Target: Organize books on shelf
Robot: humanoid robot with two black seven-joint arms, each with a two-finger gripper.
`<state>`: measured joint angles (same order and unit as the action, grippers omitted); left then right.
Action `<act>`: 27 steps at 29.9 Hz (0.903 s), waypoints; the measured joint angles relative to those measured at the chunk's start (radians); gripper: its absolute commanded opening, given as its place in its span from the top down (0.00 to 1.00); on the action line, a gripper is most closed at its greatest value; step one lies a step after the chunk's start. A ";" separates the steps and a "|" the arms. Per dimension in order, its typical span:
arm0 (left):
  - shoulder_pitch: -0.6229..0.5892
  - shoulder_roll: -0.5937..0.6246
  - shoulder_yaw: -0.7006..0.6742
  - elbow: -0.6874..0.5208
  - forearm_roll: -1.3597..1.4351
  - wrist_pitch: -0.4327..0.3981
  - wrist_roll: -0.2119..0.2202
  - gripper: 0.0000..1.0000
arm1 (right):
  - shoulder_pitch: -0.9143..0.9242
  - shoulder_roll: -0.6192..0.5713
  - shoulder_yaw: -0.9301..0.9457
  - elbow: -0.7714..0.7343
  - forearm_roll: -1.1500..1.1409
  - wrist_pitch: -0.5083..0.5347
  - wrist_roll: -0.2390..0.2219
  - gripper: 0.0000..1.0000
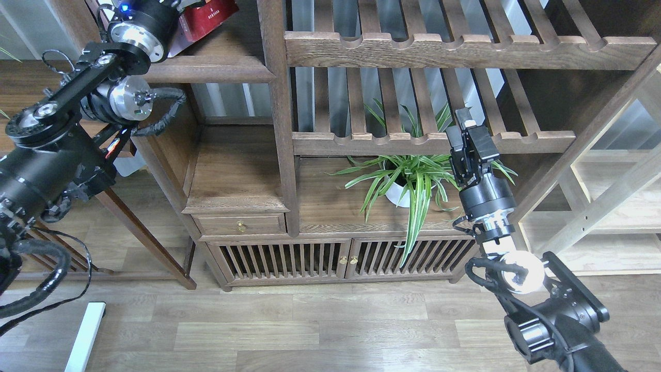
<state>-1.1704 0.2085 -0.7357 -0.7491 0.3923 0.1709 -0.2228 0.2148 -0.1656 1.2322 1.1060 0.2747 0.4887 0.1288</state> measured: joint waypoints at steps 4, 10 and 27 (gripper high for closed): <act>0.001 0.000 0.006 0.000 -0.001 0.000 -0.009 0.95 | 0.000 0.000 0.000 0.000 0.000 0.000 0.000 0.31; 0.003 0.000 0.017 0.005 -0.001 -0.001 -0.018 0.82 | -0.006 0.000 0.000 0.000 -0.001 0.000 0.000 0.31; -0.008 0.011 0.082 0.004 0.003 0.010 -0.028 0.47 | -0.015 0.000 0.000 0.000 -0.002 0.000 -0.001 0.31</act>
<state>-1.1782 0.2196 -0.6534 -0.7453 0.3948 0.1809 -0.2509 0.1994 -0.1656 1.2317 1.1060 0.2730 0.4887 0.1283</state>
